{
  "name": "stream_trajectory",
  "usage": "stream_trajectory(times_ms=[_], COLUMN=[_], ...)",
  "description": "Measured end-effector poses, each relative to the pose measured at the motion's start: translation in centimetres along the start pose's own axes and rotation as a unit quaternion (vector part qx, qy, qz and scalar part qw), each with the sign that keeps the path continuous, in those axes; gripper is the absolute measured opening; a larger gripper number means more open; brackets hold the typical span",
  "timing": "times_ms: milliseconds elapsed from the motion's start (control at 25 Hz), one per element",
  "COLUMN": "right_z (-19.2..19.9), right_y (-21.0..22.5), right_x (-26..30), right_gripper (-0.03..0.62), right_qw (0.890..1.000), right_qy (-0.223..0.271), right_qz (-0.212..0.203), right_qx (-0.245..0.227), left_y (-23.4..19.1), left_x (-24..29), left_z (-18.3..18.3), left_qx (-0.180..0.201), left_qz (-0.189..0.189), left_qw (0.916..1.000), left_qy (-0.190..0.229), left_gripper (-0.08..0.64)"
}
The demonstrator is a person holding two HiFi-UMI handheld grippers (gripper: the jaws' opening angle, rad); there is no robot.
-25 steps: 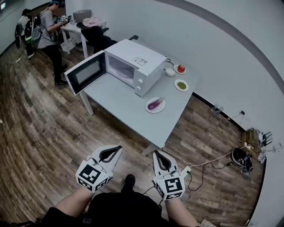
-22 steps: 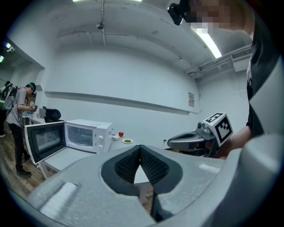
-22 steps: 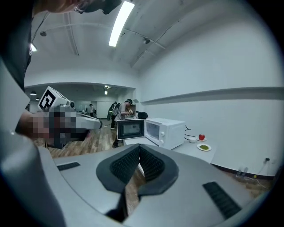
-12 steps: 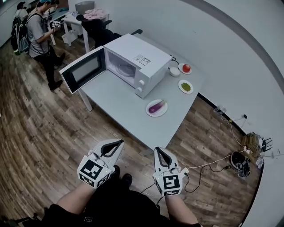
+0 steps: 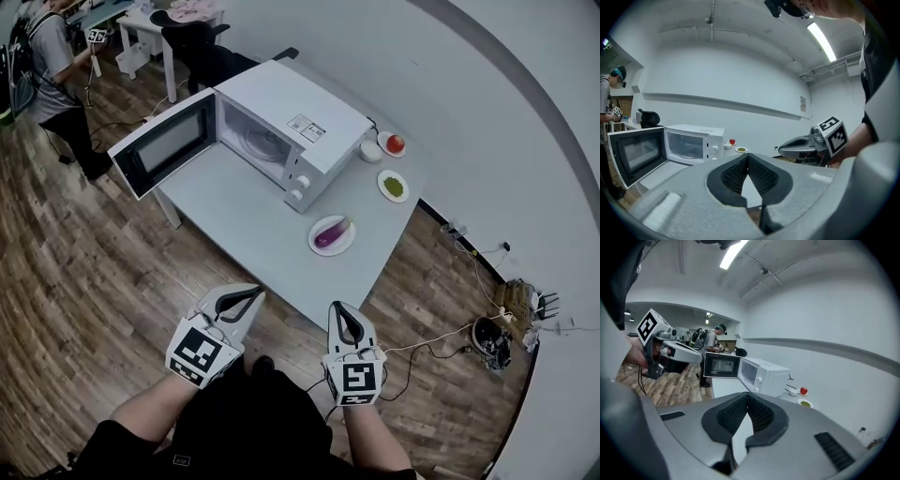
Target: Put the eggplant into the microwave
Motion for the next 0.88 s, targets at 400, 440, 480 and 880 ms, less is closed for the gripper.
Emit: stream_trajectory(times_ms=[400,440,480,880], right_z=[3.8,4.5,5.1,11.4], right_y=[4.3,4.7,5.0,7.7], right_x=[6.5,7.2,7.9,13.4], right_gripper=[0.009,0.009,0.009,0.009], right_qw=[0.994,0.992,0.99,0.977], right_qy=[-0.047,-0.051,-0.056,-0.075], right_qz=[0.009,0.009,0.007,-0.007], right_qx=[-0.102,-0.118,-0.132,-0.198], left_y=[-4.1,-4.4,-4.6,-6.5], left_x=[7.0,8.0,8.9,16.6], left_z=[3.1,3.6,4.0,8.0], left_qx=[-0.026,-0.027,-0.027,-0.049], left_qz=[0.001,0.004,0.007,0.023], left_qw=[0.9986,0.998,0.9973,0.9898], left_qy=[-0.046,-0.056,-0.068,-0.132], left_gripper=[0.008,0.008,0.008,0.008])
Point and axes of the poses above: the fingertips, and each gripper's own axes: x forward along the fingers, y to its right, z out of its underside, the point moved 7 cm from there along -x, backward along the fingers, and after that the axes turned 1 degree about -x, right-handed, at the moved point
